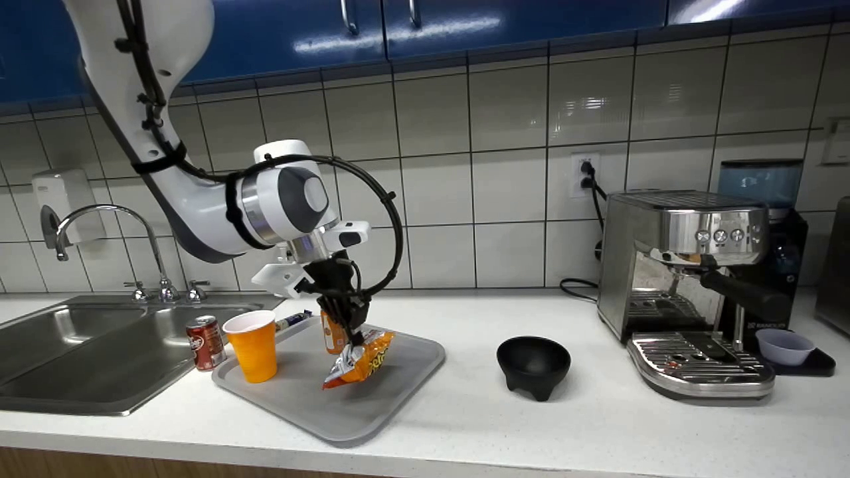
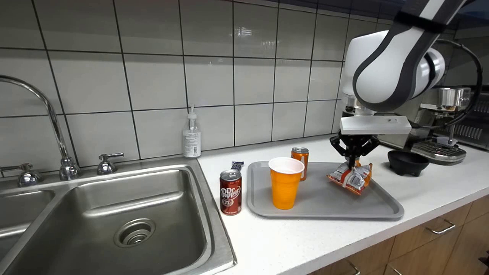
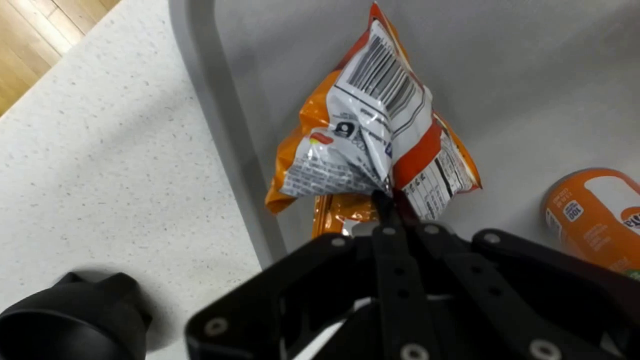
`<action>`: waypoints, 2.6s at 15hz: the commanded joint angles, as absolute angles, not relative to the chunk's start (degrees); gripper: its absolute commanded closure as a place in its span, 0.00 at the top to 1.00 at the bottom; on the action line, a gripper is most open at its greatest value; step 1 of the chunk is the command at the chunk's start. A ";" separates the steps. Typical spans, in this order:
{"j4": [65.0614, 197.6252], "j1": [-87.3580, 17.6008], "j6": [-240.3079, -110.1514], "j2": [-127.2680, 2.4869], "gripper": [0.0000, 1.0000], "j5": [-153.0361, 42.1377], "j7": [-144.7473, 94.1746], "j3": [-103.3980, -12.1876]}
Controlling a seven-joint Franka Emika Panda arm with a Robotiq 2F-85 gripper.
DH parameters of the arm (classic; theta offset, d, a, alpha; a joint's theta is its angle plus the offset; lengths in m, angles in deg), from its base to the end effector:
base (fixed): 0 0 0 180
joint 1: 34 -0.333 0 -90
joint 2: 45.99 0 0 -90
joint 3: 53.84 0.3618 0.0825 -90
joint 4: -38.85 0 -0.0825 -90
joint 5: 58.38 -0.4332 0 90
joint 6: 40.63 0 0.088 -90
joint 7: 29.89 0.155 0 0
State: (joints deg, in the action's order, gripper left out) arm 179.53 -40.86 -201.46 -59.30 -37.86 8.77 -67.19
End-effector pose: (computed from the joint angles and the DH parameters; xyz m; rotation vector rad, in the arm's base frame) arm 0.5299 -0.0543 0.1715 2.9070 -0.6603 0.2448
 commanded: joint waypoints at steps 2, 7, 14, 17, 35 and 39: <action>180.44 -39.77 -201.87 -58.49 0.40 -40.43 4.54 -65.99; 181.28 -40.50 -201.79 -56.81 0.78 -39.13 5.30 -66.89; 184.05 -40.91 -201.82 -51.85 0.96 -35.97 7.35 -66.90; 185.93 -40.58 -201.73 -48.94 0.98 -33.49 8.63 -66.31; 195.96 -41.84 -201.62 -35.58 1.00 -24.88 16.76 -63.34; 196.17 -41.84 -201.62 -35.37 1.00 -24.87 16.77 -63.34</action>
